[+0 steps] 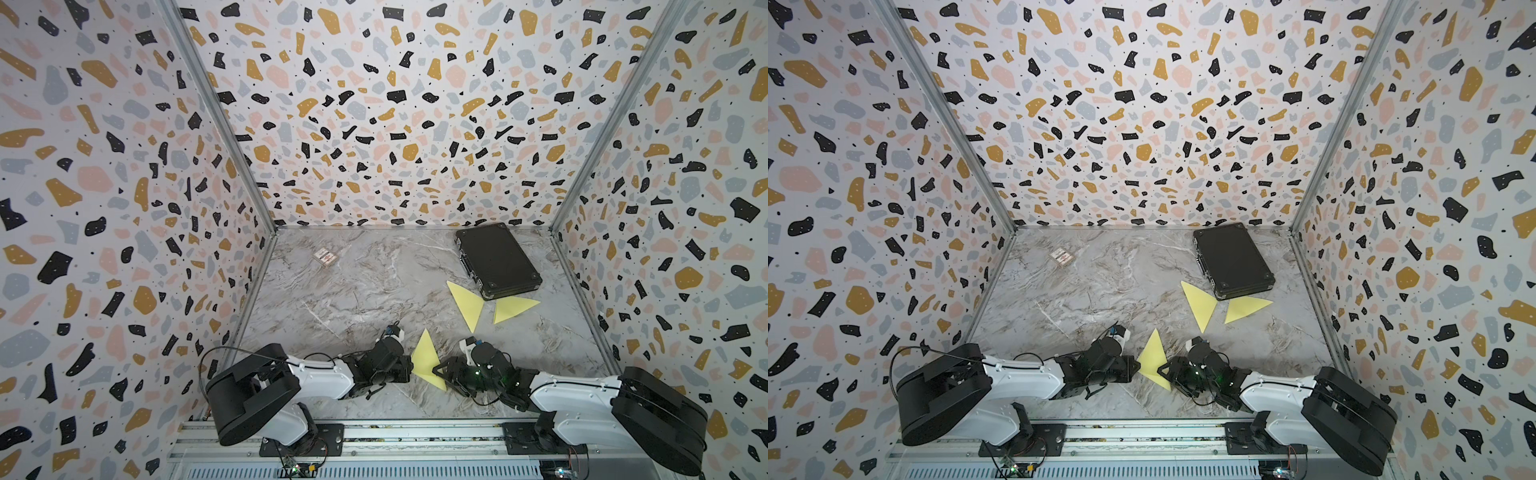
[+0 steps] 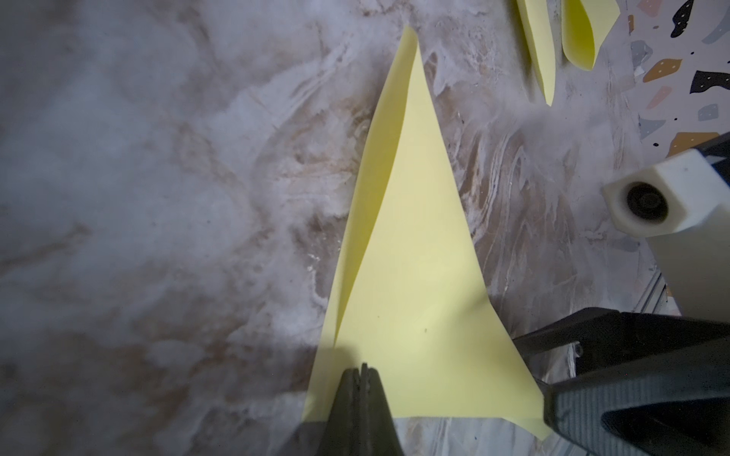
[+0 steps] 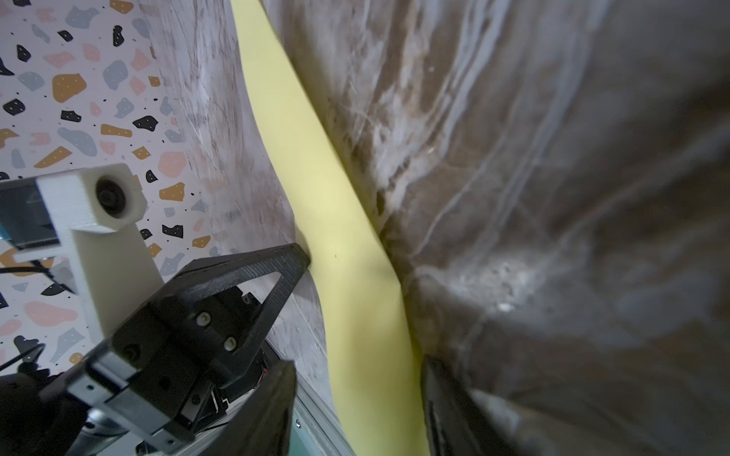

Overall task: Fold the square paper diagonally
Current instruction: Fold the paper at the center of the board.

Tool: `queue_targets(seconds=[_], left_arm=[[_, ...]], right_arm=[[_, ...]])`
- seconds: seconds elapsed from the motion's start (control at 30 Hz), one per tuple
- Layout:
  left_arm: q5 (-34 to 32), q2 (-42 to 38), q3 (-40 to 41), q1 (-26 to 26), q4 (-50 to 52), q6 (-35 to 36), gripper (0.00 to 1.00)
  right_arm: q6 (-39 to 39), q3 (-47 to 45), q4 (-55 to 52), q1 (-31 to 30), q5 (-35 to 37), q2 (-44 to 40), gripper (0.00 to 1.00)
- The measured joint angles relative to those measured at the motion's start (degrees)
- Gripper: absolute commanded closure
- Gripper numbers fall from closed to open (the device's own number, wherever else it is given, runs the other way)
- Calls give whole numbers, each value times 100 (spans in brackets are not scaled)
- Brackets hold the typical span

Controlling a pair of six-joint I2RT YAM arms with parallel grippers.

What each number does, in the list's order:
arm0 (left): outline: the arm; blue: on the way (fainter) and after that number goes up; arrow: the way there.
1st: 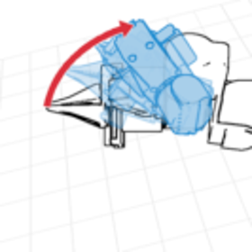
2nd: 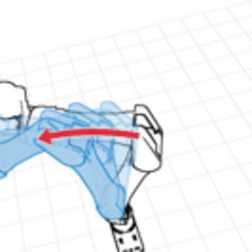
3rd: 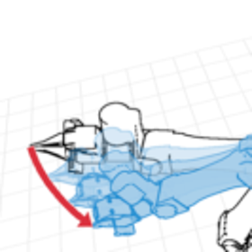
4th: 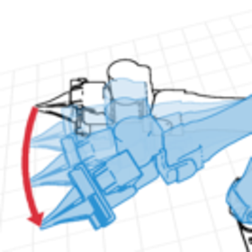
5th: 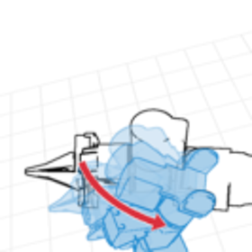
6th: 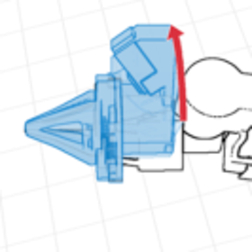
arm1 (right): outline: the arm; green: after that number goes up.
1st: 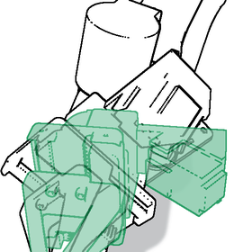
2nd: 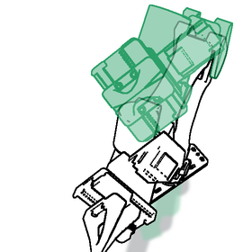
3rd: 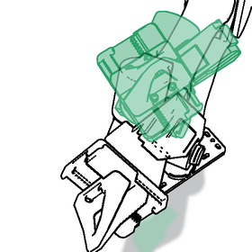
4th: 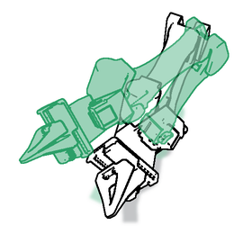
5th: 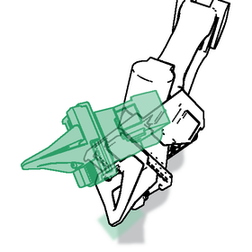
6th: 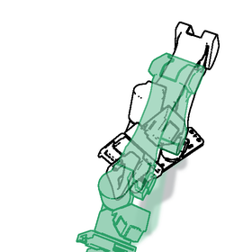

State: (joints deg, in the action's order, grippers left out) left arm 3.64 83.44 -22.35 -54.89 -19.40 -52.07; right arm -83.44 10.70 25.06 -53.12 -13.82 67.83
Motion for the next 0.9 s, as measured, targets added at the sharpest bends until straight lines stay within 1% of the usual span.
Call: queue_targets(seconds=[0.17, 0.37, 0.5, 0.53, 0.57, 0.73, 0.87, 0.9], left_arm=[[0, 33, 7, -9, -68, 0, 100], [-7, 50, 9, -35, -107, -2, 100], [-17, 46, 13, -42, -114, -2, 100], [-20, 46, 13, -42, -114, -4, 100], [-20, 46, 13, -42, -114, -4, 100], [-26, 46, 13, -48, -114, -4, 100], [-35, 48, 13, -55, -118, -4, 100], [-39, 48, 13, -59, -118, -4, 100]], right_arm=[[-330, -133, 225, -26, 72, 28, 54], [-708, -190, 981, -70, 31, 573, 67], [-920, -282, 1309, -107, 31, 767, 81], [-962, -302, 1346, -109, 33, 789, 83], [-1001, -321, 1364, -114, 33, 798, 84], [-1126, -374, 1340, -127, 39, 769, 99], [-1152, -376, 1211, -127, 48, 595, 100], [-1150, -374, 1176, -127, 59, 542, 97]])
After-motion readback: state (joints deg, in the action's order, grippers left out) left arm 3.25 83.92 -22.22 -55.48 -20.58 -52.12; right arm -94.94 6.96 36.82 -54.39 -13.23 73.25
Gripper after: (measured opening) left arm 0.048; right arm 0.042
